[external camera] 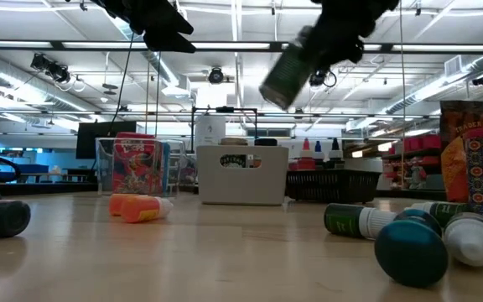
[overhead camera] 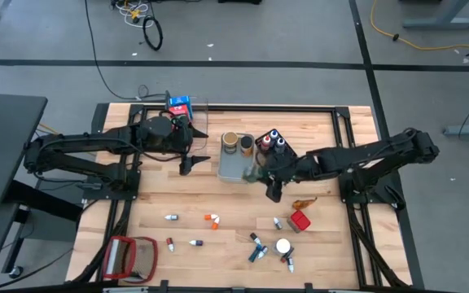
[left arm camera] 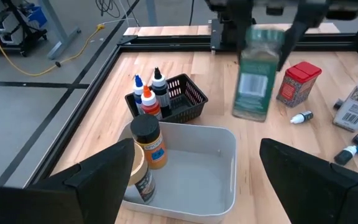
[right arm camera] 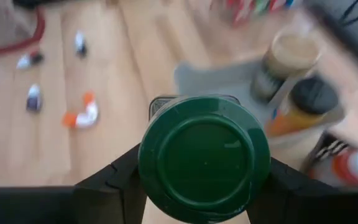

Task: Pick & Place Kitchen Items
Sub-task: Put the green seasoning bottle into the gray bin

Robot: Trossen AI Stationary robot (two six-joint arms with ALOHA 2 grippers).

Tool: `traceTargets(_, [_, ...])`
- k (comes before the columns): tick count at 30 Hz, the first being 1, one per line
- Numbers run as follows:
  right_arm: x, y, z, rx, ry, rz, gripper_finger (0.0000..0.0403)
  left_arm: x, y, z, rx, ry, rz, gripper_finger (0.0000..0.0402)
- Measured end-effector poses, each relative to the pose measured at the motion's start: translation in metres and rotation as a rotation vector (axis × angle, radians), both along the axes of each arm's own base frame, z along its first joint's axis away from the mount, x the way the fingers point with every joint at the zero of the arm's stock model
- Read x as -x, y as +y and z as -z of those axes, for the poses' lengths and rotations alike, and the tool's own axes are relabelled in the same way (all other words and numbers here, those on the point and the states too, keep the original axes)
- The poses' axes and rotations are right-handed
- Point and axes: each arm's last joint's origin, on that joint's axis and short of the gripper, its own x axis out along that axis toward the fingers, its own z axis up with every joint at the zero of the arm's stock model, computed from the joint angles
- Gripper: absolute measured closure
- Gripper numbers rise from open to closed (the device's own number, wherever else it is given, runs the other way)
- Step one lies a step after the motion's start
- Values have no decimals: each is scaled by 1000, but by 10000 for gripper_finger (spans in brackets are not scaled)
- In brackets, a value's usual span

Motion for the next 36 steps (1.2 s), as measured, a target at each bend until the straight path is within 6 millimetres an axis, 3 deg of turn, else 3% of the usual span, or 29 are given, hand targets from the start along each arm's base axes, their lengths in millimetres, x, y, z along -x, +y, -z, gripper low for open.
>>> traceTargets(3, [-5, -9, -6, 6, -42, -8, 195, 0, 0, 0, 1, 0, -1, 46])
traceTargets(10, [-22, -35, 1, 31, -66, -44, 195, 0, 0, 0, 1, -6, -1, 46])
traceTargets(22, [-42, -82, 54, 43, 177, -51, 195, 0, 0, -1, 1, -7, -1, 46])
traceTargets(36, [-48, -116, 91, 93, 318, -99, 189, 0, 0, -1, -15, -5, 6, 46])
